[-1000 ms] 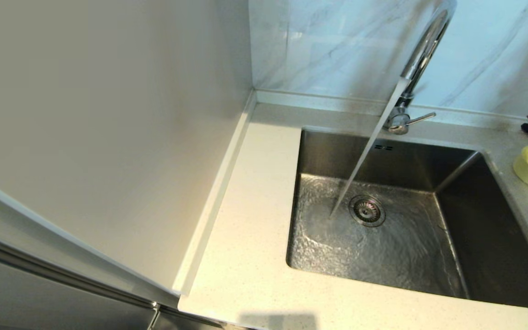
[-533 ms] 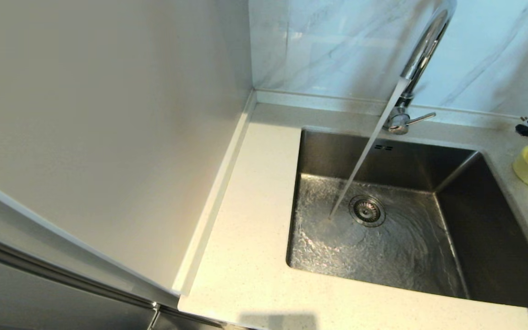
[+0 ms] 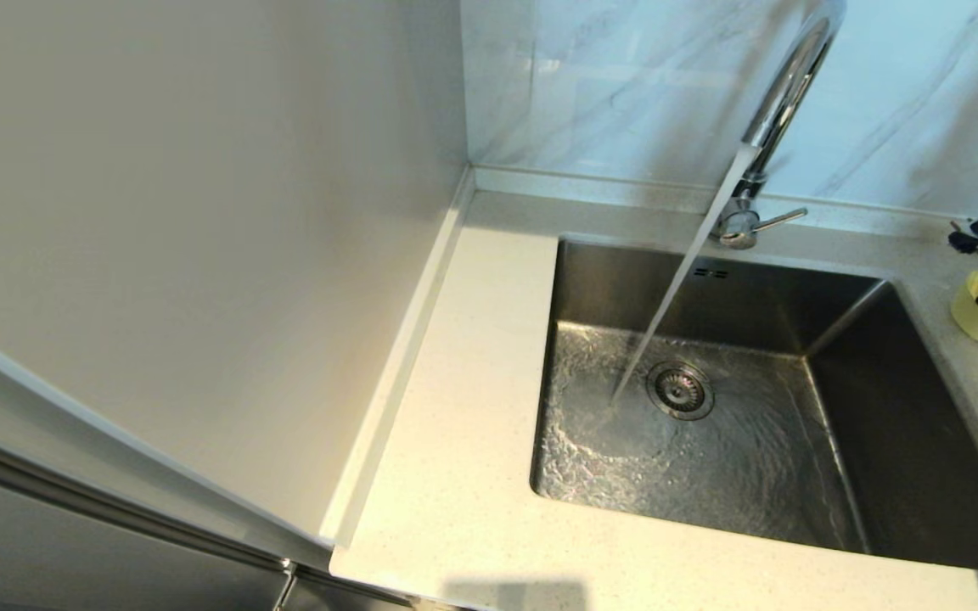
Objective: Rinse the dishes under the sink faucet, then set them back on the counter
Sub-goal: Place the chopsticks on the bowl
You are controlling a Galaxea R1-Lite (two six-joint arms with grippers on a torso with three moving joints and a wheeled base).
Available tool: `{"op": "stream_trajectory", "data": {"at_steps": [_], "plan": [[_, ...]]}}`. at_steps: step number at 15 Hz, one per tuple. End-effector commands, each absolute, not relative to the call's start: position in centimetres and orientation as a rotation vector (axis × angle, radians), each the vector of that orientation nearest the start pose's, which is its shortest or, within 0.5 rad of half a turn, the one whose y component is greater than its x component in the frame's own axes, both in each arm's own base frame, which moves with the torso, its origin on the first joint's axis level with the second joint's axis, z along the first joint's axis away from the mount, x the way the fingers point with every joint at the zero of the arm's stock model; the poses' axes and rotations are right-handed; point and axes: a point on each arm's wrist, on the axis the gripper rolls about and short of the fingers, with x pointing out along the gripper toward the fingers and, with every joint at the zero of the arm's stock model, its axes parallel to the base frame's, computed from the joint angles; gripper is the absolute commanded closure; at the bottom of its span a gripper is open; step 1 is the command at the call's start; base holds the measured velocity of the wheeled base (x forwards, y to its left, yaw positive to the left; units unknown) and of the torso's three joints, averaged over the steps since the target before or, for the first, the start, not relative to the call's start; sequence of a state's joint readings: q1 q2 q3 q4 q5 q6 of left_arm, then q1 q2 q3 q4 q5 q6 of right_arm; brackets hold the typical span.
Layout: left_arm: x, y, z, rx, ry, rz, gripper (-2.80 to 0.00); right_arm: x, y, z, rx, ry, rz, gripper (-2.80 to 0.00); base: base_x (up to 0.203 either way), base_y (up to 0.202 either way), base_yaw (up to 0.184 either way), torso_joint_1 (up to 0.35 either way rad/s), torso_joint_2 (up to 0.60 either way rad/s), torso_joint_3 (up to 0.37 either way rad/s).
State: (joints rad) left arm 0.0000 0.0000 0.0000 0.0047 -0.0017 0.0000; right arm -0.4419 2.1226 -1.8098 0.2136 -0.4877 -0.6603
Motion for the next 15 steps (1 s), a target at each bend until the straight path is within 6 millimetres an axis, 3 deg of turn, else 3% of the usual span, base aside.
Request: {"op": "stream_trajectory", "data": {"at_steps": [1, 9, 15], "plan": [[-2.3, 0.0, 7.5, 0.000, 0.005, -0.002, 0.00, 38.7, -19.5, 22.4, -0.613, 0.826, -0.696, -2.80, 0.000, 0.000, 0.000, 0.000, 0.00, 0.000], [-2.3, 0.0, 7.5, 0.000, 0.005, -0.002, 0.00, 38.5, -19.4, 22.8, -0.611, 0.813, -0.700, -2.80, 0.000, 0.000, 0.000, 0.000, 0.00, 0.000], [-2.3, 0.0, 7.5, 0.000, 0.005, -0.002, 0.00, 36.5, -18.4, 25.7, -0.607, 0.758, -0.706, -2.80, 0.000, 0.000, 0.000, 0.000, 0.00, 0.000]]}}
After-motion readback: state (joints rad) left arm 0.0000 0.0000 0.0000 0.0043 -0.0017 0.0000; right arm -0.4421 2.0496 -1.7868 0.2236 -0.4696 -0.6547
